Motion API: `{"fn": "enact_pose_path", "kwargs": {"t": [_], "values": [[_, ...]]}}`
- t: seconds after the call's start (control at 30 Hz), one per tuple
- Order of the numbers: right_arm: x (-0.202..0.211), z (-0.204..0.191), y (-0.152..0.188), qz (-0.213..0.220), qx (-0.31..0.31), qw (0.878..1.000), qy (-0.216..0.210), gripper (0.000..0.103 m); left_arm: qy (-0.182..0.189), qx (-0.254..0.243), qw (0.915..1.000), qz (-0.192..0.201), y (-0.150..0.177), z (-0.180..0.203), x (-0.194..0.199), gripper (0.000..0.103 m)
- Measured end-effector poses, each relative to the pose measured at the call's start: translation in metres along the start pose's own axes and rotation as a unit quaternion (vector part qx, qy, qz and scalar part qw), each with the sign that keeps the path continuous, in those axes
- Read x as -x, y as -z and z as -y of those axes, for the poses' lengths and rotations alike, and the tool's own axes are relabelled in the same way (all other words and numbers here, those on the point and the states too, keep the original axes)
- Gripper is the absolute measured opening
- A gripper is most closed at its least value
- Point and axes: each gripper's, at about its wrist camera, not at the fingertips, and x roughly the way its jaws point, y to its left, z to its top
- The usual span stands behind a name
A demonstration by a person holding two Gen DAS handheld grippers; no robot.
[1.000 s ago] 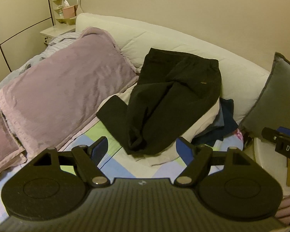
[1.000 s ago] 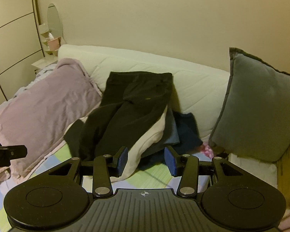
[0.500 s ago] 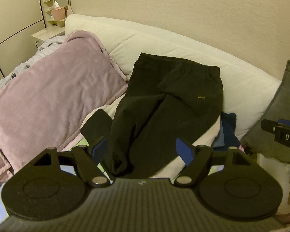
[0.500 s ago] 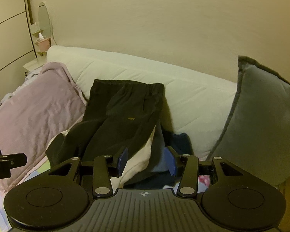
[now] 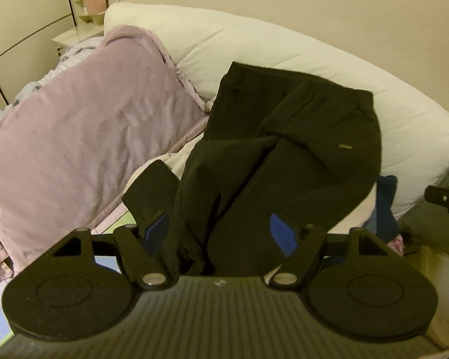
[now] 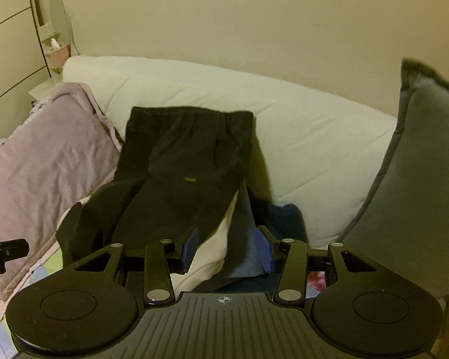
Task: Fold clothes
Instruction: 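Close both grippers on the waistband of the black trousers, then lift the black trousers with both grippers and carry them across the bed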
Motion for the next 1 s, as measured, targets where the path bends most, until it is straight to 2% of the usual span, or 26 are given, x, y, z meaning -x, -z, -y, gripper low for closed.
{"fn": "enact_pose_path", "kwargs": {"t": [0.1,0.37,0.5,0.67,0.77,0.83,0.93,1.0], "values": [[-0.02,0.016,0.0,-0.012,-0.021,1.0,-0.009,0.046,0.004,0.006,0.9999,-0.008,-0.002,-0.003,-0.018,0.072],[-0.077,0.068,-0.006,-0.023,-0.127,0.988,-0.089,0.046,0.014,0.023,0.9991,-0.033,-0.003,-0.012,-0.069,0.068],[-0.107,0.09,-0.01,-0.01,-0.213,0.968,-0.135,0.046,0.016,0.038,0.998,-0.049,0.002,-0.023,-0.085,0.068],[-0.147,0.1,-0.02,0.004,-0.301,0.942,-0.152,0.046,0.013,0.075,0.9951,-0.063,0.014,-0.043,-0.096,0.068],[-0.164,0.101,-0.028,0.006,-0.336,0.927,-0.163,0.046,0.009,0.111,0.9904,-0.081,0.032,-0.06,-0.105,0.068],[-0.171,0.097,-0.032,0.0,-0.338,0.927,-0.163,0.046,0.005,0.123,0.9885,-0.087,0.045,-0.068,-0.113,0.07],[-0.174,0.089,-0.036,-0.003,-0.323,0.934,-0.153,0.046,-0.006,0.126,0.9867,-0.102,0.065,-0.075,-0.132,0.07],[-0.173,0.087,-0.035,0.0,-0.313,0.938,-0.149,0.046,-0.009,0.144,0.9824,-0.119,0.081,-0.08,-0.149,0.07]]}}
